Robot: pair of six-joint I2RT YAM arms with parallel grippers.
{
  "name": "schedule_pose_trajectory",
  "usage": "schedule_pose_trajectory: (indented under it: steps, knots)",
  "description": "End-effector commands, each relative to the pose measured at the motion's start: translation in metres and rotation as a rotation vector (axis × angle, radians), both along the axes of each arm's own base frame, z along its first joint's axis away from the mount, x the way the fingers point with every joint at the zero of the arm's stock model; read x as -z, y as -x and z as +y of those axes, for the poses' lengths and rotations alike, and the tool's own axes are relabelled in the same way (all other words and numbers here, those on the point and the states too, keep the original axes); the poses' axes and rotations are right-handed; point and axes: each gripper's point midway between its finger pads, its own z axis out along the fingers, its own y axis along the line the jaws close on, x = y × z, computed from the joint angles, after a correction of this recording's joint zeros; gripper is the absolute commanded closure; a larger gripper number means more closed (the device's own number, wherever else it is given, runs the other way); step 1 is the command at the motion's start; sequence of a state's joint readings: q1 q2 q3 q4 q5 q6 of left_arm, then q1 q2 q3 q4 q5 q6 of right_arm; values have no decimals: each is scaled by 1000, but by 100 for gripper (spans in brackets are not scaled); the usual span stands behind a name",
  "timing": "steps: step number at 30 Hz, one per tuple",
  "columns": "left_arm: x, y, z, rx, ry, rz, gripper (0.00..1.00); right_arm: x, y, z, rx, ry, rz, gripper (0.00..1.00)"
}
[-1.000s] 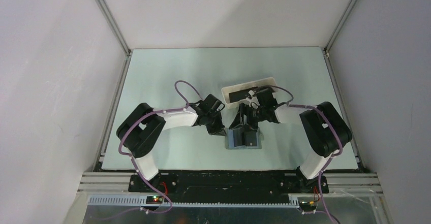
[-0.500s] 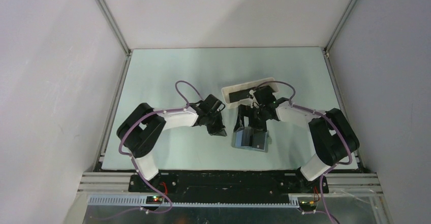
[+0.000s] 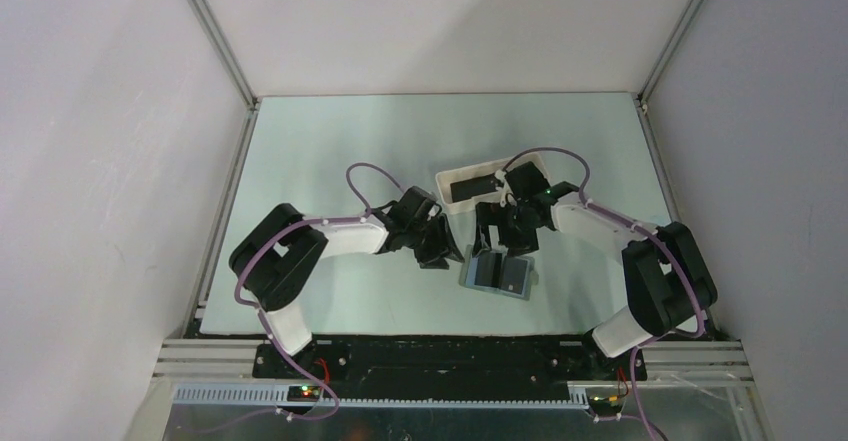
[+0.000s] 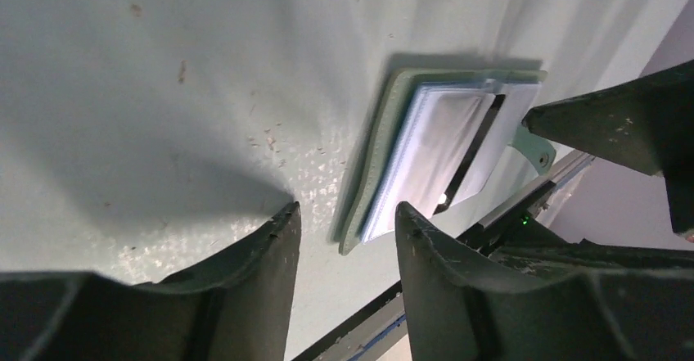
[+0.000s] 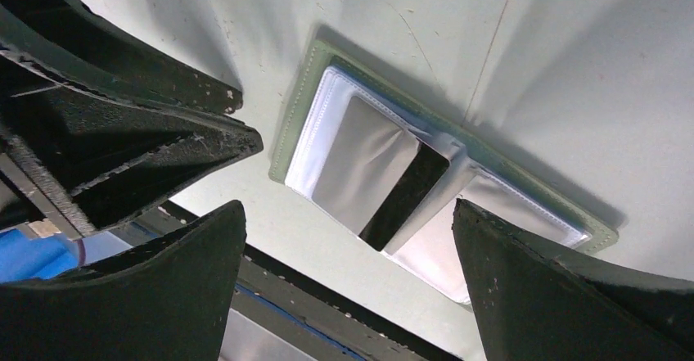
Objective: Put the credit cards into the card holder
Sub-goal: Insert the credit card into the card holder.
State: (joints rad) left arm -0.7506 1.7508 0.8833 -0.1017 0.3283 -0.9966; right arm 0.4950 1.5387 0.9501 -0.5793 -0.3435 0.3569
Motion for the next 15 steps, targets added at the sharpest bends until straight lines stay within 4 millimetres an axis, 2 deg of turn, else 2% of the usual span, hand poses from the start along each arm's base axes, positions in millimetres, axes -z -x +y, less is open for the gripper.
schedule_pose_trajectory:
  steps: [1,4,7,11,15]
  knots:
    - [-19,-8,-10,25,74,-86,47,-3,-3,-1,-36,6,-1,1]
    - [-14,-7,-8,22,52,-77,47,2,-3,-10,2,59,21,1]
    - [-6,-6,-5,22,16,-65,49,-2,1,-19,33,81,36,1]
    - [-2,-5,-8,39,-3,-56,52,-7,10,-17,50,49,82,6]
    - [0,-6,-10,34,-7,-49,54,3,16,-9,67,-2,140,11]
